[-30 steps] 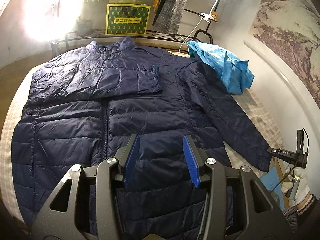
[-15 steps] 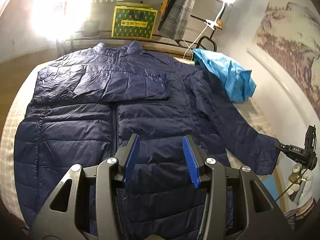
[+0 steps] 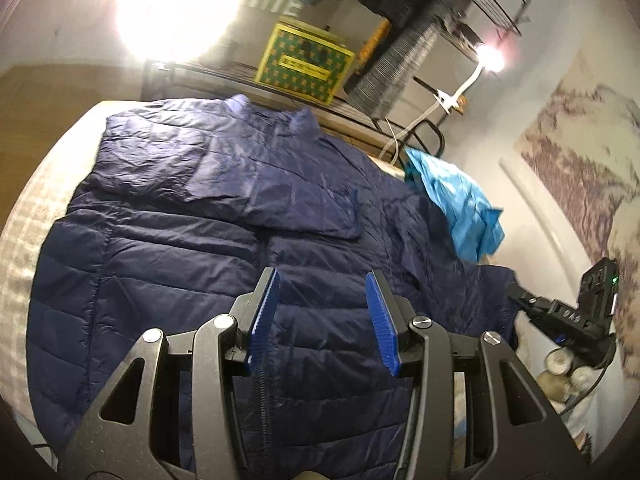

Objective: Fold large clothes

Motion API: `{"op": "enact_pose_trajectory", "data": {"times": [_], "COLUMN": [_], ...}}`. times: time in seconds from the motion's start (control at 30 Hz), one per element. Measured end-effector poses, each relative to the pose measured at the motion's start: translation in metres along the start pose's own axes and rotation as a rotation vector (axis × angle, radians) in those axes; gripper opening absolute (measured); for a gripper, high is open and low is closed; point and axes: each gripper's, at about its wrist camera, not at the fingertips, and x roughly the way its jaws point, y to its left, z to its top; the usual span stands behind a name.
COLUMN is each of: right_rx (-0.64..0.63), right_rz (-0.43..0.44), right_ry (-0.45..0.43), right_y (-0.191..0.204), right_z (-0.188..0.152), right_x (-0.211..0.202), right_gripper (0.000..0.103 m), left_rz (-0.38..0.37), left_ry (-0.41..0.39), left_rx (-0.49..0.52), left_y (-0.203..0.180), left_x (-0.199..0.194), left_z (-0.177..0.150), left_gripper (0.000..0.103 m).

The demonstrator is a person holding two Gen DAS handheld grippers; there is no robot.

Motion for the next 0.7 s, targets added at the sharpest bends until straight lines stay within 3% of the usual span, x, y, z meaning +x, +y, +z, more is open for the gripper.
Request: {"op": "enact_pose_trajectory", "data": {"times": [0.27, 0.47, 0.57, 0.63, 0.7], "right_rx": [-0.094, -0.124, -0.148, -0.156, -0.154], "right_rz": [0.100, 0.076, 0.054, 0.050, 0.044], "right_ry": [0.145, 0.247, 0.271, 0.278, 0.269], "right_y": [0.082, 0.106, 0.110, 0.109, 0.106], "right_z": [-0.014, -0.031, -0.035, -0.035, -0.032], "right_x": [0.101, 0.170, 0.188, 0.193, 0.191], "right_gripper": [0.006, 0.007, 0.015, 0.036, 0.047], "left_rz": [0.036, 0.079, 0.088, 0.081, 0.074], "left_ry": [-0.028, 0.003, 0.029, 0.059, 0.086], "left_rx": [-0.094, -0.144, -0.150, -0.150, -0.149], "left_y": [0.050, 0.083, 0.090, 0.091, 0.089], "left_x": [-0.020, -0.016, -0.007, 0.003, 0.012], "left_z": [0.009, 0.005, 0.001, -0.002, -0.006], "left_gripper": [0.046, 0.046, 0.046, 0.046, 0.046]}}
